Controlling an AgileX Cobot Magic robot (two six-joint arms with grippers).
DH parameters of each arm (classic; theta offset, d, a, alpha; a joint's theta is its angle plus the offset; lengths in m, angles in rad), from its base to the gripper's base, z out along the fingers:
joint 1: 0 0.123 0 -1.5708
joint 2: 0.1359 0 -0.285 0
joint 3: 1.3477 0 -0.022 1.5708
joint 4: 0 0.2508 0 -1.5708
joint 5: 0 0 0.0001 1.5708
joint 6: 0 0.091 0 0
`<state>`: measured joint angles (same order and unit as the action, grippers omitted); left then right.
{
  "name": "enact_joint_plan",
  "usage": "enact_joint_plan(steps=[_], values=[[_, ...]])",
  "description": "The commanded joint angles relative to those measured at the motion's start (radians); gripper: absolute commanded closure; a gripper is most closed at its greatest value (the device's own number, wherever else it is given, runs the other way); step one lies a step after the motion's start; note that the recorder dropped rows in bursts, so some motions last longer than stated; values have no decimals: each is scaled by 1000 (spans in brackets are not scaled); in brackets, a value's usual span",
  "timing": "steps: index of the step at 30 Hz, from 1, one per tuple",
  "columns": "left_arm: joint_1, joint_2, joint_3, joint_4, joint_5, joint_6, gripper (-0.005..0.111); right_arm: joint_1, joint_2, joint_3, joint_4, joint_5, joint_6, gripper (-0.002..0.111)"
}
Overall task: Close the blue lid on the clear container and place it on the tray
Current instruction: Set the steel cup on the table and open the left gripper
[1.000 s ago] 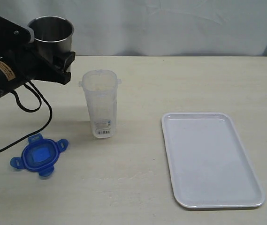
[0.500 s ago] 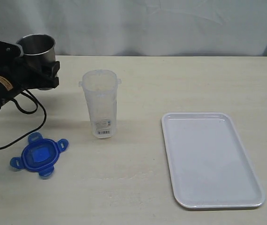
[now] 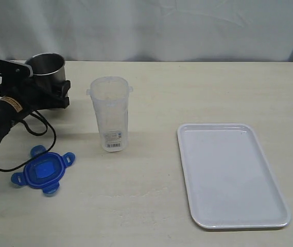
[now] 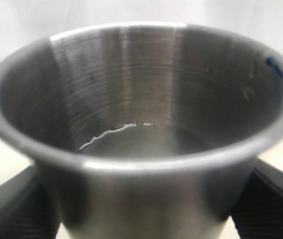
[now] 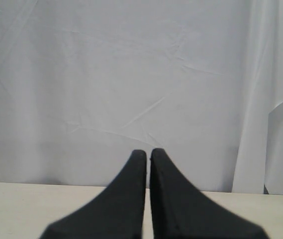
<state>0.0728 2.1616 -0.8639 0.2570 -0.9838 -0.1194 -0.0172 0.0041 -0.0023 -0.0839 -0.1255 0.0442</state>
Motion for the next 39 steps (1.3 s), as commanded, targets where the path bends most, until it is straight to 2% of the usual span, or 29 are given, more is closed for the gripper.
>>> enact_joint_plan(steps=[1, 4, 11, 20, 22, 24, 26, 28, 30, 31, 35, 39], values=[[2, -4, -11, -7, -41, -9, 107, -3, -4, 2, 2, -3, 5, 104], [2, 21, -11, 2, -52, -13, 107, -3, -4, 2, 2, -3, 5, 104], [2, 95, -11, 3, -173, -7, 107, -3, -4, 2, 2, -3, 5, 104], [2, 105, -11, -8, -179, 13, 107, -3, -4, 2, 2, -3, 5, 104], [2, 105, -11, -6, -181, 13, 104, -3, -4, 2, 2, -3, 5, 104], [2, 105, -11, -6, -181, 13, 88, -3, -4, 2, 2, -3, 5, 104], [2, 105, -11, -6, -182, 11, 48, -3, -4, 2, 2, -3, 5, 104], [2, 105, -11, -8, -182, 11, 24, -3, -4, 2, 2, -3, 5, 104], [2, 105, -11, -8, -182, 11, 14, -3, -4, 2, 2, -3, 5, 104], [2, 105, -11, -4, -182, 11, 13, -3, -4, 2, 2, -3, 5, 104], [2, 105, -11, 72, -182, 11, 13, -3, -4, 2, 2, -3, 5, 104], [2, 105, -11, 70, -174, 11, 13, -3, -4, 2, 2, -3, 5, 104]])
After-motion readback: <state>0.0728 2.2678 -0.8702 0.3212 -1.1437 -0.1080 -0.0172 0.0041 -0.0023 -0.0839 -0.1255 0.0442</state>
